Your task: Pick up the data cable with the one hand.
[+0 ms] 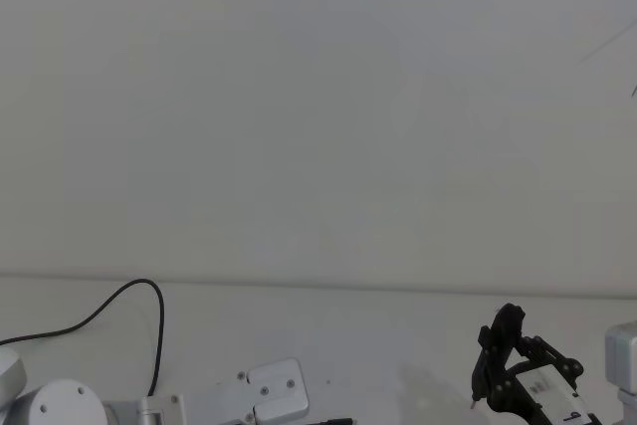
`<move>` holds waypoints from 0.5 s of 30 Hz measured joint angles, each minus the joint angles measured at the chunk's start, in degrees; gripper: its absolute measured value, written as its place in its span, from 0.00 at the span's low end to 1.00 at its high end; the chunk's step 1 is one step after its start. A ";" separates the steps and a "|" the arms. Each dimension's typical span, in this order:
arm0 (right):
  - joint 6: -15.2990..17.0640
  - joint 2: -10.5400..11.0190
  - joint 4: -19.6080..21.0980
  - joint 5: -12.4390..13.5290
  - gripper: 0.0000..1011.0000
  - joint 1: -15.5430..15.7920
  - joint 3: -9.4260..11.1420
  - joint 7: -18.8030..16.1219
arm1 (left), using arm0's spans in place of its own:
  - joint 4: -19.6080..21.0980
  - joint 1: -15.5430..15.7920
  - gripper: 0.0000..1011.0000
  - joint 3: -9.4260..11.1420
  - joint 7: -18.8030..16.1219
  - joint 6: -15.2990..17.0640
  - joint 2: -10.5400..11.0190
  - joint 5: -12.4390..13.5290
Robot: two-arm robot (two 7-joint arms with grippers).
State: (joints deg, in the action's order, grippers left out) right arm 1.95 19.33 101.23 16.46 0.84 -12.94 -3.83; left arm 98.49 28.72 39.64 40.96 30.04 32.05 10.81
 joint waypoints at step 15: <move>0.02 0.05 0.59 -0.01 0.27 0.11 0.13 -0.10 | 0.19 -0.74 0.05 -0.88 -0.58 -1.26 -0.13 -0.37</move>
State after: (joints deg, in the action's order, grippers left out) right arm 1.97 19.39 101.82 16.45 0.95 -12.81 -3.93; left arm 98.69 27.99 38.76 40.38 28.78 31.92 10.44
